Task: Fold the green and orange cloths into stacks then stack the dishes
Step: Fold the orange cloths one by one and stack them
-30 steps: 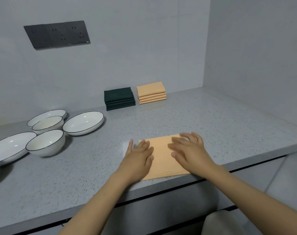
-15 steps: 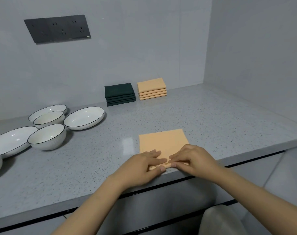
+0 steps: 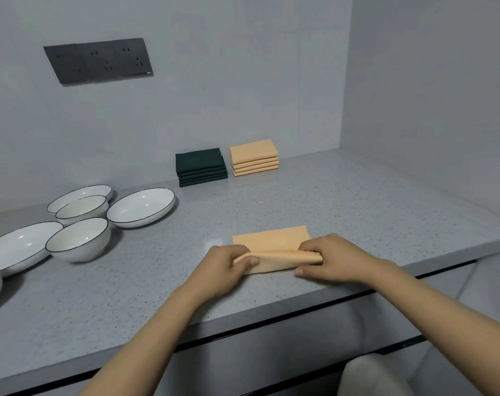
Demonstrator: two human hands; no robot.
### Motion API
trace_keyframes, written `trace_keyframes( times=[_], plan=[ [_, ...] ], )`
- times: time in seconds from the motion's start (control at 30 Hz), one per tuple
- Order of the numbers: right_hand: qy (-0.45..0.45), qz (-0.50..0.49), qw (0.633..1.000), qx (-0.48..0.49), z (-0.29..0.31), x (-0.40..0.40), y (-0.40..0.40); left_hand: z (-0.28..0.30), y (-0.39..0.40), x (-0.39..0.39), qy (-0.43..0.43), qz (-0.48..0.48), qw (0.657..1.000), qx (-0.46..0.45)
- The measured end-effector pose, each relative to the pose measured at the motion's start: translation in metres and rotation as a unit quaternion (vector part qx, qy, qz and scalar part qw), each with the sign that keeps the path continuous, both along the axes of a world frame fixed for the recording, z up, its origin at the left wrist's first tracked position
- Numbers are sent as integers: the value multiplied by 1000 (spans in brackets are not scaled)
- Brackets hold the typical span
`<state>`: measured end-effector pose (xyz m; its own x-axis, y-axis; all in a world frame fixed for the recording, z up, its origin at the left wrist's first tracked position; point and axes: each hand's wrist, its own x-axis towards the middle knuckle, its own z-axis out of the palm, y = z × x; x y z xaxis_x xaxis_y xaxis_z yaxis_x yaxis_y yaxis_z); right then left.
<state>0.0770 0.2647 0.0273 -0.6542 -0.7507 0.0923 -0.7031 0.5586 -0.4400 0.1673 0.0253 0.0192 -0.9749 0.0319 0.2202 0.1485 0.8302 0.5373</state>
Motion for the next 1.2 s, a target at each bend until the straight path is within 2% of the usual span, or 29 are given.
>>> trace_keyframes(
  times=[0.13, 0.23, 0.4, 0.53, 0.67, 0.97, 1.2],
  plan=[
    [-38, -86, 993, -72, 4, -16, -5, -2, 4, -13, 58, 101, 993, 20],
    [-35, -148, 986, -74, 2, -25, -19, -2, 9, -27, 61, 177, 982, 1],
    [8, -258, 965, -39, -6, -31, -44, -6, 17, -50, 62, 252, 965, -51],
    [104, -294, 949, 48, -16, -30, -60, -8, 18, -59, 29, 291, 950, -105],
    [127, -307, 941, 65, -24, -34, -67, -14, 17, -62, 16, 313, 940, -133],
    [111, -336, 935, 30, -43, -47, -65, -29, 3, -71, -30, 290, 952, -93],
    [33, -359, 932, 29, -32, -46, -64, -25, -4, -60, -56, 282, 941, -179]
  ],
)
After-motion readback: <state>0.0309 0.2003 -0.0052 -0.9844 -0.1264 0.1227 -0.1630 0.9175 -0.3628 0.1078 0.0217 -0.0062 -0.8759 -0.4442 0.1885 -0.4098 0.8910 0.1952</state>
